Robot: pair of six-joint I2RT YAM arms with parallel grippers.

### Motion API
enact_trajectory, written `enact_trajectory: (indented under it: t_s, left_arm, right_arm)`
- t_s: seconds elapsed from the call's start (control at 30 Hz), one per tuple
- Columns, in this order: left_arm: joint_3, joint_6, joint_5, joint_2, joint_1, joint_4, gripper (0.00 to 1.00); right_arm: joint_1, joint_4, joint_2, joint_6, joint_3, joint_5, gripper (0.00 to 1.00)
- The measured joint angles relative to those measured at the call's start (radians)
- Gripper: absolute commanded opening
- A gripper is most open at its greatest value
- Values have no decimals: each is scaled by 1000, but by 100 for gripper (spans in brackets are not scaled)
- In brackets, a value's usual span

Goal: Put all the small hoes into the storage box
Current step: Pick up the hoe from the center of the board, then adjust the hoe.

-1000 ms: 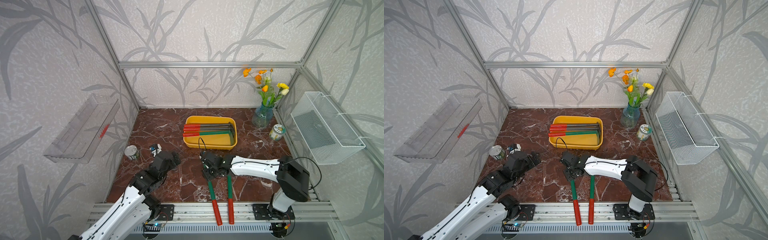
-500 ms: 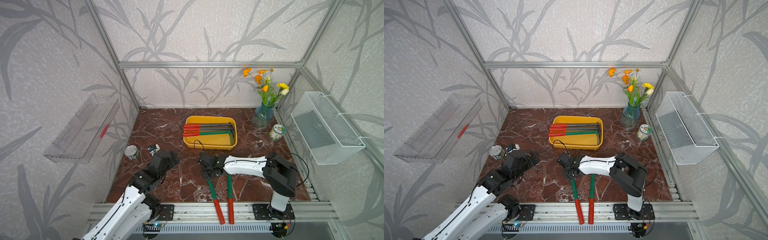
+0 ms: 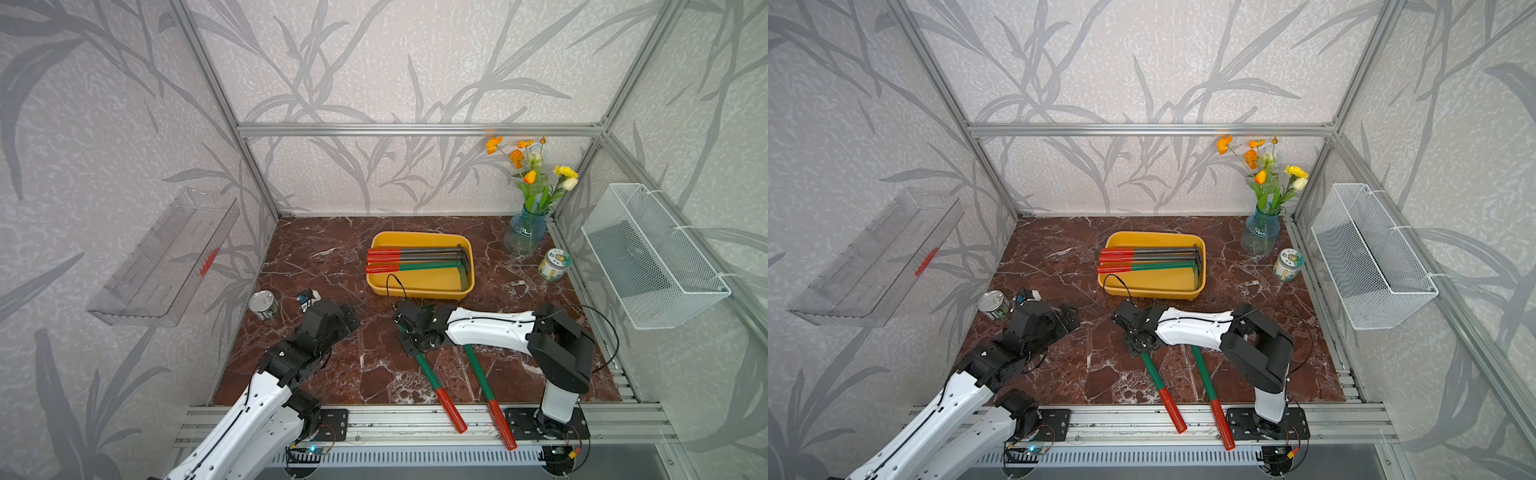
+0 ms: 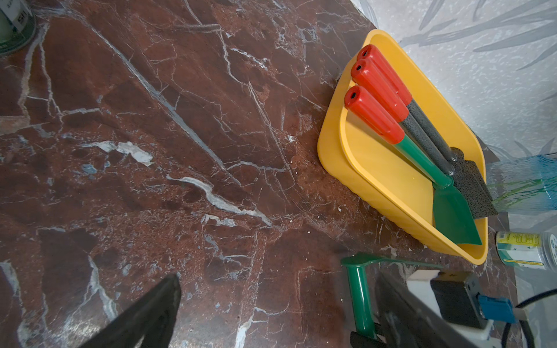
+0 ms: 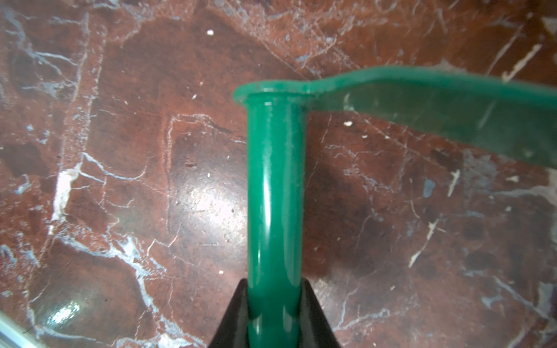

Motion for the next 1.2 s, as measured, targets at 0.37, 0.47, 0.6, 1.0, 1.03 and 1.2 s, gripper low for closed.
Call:
enact_trajectory:
  t_s: [0.37, 0.47, 0.6, 1.0, 1.03, 1.2]
  left_arm:
    - [0, 21, 13, -45, 1, -23, 98]
    - [3, 21, 13, -64, 1, -27, 98]
    - [17, 25, 41, -69, 1, -11, 97]
    - [42, 3, 232, -4, 1, 215, 94]
    - [36, -11, 239, -3, 1, 249, 94]
    - [-11, -95, 289, 53, 1, 428, 94]
  right_arm:
    - [8, -10, -182, -41, 106, 46, 0]
    - [-8, 40, -237, -55, 146, 93, 0]
    - [-82, 186, -268, -64, 158, 159, 0]
    - [-204, 755, -180, 75, 28, 478, 0]
    - [-206, 806, -169, 95, 9, 488, 0]
    - [-222, 1079, -147, 184, -84, 489, 0]
